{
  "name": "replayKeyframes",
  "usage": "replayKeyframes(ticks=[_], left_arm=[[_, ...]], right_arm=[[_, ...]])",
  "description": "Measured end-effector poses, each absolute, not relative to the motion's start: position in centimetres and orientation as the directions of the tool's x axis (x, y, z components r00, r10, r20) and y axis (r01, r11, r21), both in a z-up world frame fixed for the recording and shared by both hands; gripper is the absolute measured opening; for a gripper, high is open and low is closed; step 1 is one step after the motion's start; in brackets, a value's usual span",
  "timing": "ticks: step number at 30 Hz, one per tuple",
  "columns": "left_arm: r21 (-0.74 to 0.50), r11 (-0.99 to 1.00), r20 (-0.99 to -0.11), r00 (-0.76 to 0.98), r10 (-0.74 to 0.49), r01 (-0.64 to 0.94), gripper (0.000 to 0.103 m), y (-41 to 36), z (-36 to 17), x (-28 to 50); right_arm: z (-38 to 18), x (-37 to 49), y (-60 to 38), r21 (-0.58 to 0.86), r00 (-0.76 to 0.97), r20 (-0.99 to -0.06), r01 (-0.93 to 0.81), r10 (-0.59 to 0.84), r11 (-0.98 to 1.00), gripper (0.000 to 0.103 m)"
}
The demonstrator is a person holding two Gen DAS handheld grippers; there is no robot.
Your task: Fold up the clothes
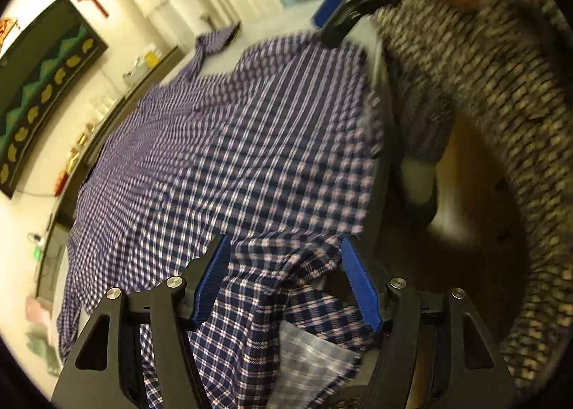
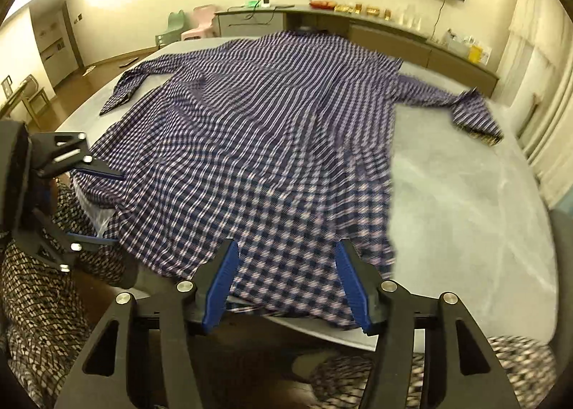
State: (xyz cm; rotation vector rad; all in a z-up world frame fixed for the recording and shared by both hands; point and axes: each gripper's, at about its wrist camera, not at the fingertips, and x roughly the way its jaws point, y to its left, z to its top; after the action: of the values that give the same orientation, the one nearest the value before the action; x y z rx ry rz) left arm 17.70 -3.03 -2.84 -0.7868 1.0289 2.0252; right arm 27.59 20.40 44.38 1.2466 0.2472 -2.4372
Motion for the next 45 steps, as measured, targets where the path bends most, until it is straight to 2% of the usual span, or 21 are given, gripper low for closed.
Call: replayKeyframes(ticks=[1,2,3,5,9,13,19,21,22,23,26,27,29,36,37,38,39,41,43,44,45], left_arm=[[0.401,-0.445,-0.765,-0.560,0.318,-0.801,0.065,-3.0,-2.7,17.1],[0.391,-0.469,-0.763,-0.564,0.315,-0.792,0.037,-3.0,-2.5,16.6],[0.315,-0.497,-0.777,-0.520,0.354,-0.809,0.009,-3.3,-1.9,15.5],[0.158,-0.553,-0.762,-0.457,0.459,-0.818,0.006,-4.2,0.4,14.1],[-0.083,-0.653,-0.666,-0.445,0.598,-0.753,0.005,-6.9,6.2,10.1],[-0.192,-0.718,-0.632,-0.476,0.612,-0.669,0.005,-8.4,9.2,6.7],[-0.125,-0.757,-0.624,-0.542,0.563,-0.641,0.005,-8.0,12.7,5.3],[-0.114,-0.760,-0.626,-0.548,0.555,-0.640,0.005,-7.2,13.3,5.6],[-0.113,-0.760,-0.626,-0.549,0.555,-0.640,0.005,-7.2,13.2,5.7],[-0.113,-0.761,-0.625,-0.549,0.554,-0.639,0.005,-7.2,13.2,5.9],[-0.125,-0.768,-0.628,-0.549,0.552,-0.628,0.005,-7.5,12.5,6.4],[-0.127,-0.769,-0.633,-0.546,0.549,-0.626,0.005,-7.5,12.1,6.4],[-0.125,-0.769,-0.645,-0.537,0.543,-0.627,0.005,-7.5,11.2,6.9],[-0.059,-0.706,-0.734,-0.449,0.510,-0.706,0.005,-7.1,6.2,11.4],[-0.024,-0.678,-0.766,-0.422,0.484,-0.734,0.007,-6.6,4.7,12.4],[0.006,-0.645,-0.793,-0.397,0.462,-0.764,0.013,-6.2,3.3,13.4],[0.035,-0.607,-0.815,-0.374,0.443,-0.794,0.021,-5.8,2.1,14.4],[0.044,-0.548,-0.836,-0.331,0.438,-0.835,0.028,-5.5,0.5,15.9],[0.039,-0.521,-0.816,-0.328,0.476,-0.853,0.028,-5.9,1.1,16.5],[0.036,-0.509,-0.806,-0.326,0.495,-0.860,0.034,-6.0,1.4,16.9],[0.026,-0.522,-0.780,-0.344,0.523,-0.853,0.047,-6.6,2.3,16.7]], right_arm=[[43.8,27.6,20.3,0.032,-0.516,-0.814,0.418,-0.267,-0.908,0.058],[43.1,27.1,19.9,0.032,-0.510,-0.817,0.427,-0.269,-0.904,0.058],[42.4,26.7,19.5,0.031,-0.503,-0.821,0.436,-0.272,-0.899,0.058],[42.0,26.6,19.1,0.031,-0.499,-0.817,0.464,-0.290,-0.885,0.058],[43.2,28.9,17.9,0.110,-0.450,-0.769,0.606,-0.454,-0.787,0.058],[42.0,30.6,14.3,0.095,-0.371,-0.786,0.718,-0.495,-0.690,0.058],[38.3,26.8,13.0,0.060,-0.352,-0.871,0.617,-0.343,-0.785,0.058],[38.6,26.5,12.7,0.086,-0.343,-0.858,0.636,-0.381,-0.767,0.048],[39.3,27.7,12.0,0.123,-0.307,-0.841,0.695,-0.446,-0.709,0.030],[39.9,28.9,11.3,0.157,-0.265,-0.820,0.748,-0.507,-0.644,0.019],[41.9,32.5,9.3,0.235,-0.124,-0.745,0.871,-0.655,-0.432,0.019],[42.4,33.6,9.4,0.238,-0.105,-0.730,0.887,-0.675,-0.395,0.020],[42.8,34.2,10.6,0.241,-0.113,-0.727,0.881,-0.677,-0.406,0.030],[46.1,31.7,20.6,0.257,-0.369,-0.713,0.654,-0.597,-0.711,0.032],[46.8,31.6,22.2,0.240,-0.412,-0.711,0.619,-0.570,-0.747,0.041],[47.3,31.2,23.7,0.213,-0.455,-0.719,0.575,-0.525,-0.790,0.055],[47.5,30.7,24.8,0.174,-0.491,-0.739,0.522,-0.461,-0.835,0.060],[47.8,29.1,26.4,0.113,-0.525,-0.771,0.444,-0.360,-0.889,0.062],[47.6,26.7,27.4,0.074,-0.540,-0.797,0.360,-0.272,-0.930,0.062],[47.1,25.2,28.1,0.090,-0.525,-0.811,0.326,-0.259,-0.941,0.062],[46.4,24.1,28.6,0.115,-0.498,-0.827,0.306,-0.262,-0.945,0.062]])
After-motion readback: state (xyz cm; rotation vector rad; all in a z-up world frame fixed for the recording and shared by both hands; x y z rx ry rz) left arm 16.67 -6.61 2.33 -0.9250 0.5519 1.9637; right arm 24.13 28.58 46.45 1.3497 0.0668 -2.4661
